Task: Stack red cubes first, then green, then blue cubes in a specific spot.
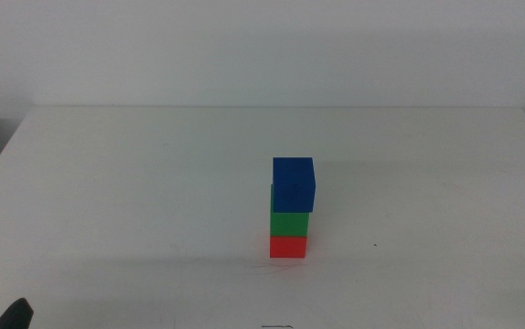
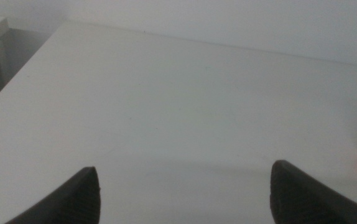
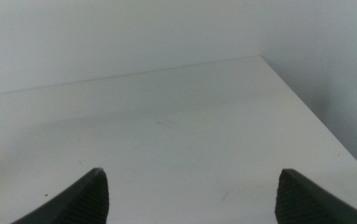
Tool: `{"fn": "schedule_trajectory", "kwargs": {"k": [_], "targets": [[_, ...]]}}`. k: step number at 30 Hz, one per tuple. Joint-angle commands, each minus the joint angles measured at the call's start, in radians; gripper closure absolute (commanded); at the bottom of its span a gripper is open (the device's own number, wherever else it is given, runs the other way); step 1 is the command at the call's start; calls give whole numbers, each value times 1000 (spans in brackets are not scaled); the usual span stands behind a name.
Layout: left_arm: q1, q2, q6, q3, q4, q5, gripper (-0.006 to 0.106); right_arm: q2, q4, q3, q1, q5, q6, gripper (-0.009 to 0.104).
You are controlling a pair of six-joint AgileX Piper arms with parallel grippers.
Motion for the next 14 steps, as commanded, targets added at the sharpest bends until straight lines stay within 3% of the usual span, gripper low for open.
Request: {"fn": "schedule_trajectory", "kwargs": {"k": [1,6,14], "targets": [[1,-22,29,-3,8,-76,7,-22,-15,-18,-7,-70,-12,15],[1,-22,171,-3,20,-77,7,-22,-15,-18,-7,-70,-12,15],[1,-21,190,-3,4,-73,7,-22,-15,-18,-7,-70,-12,15]]}}
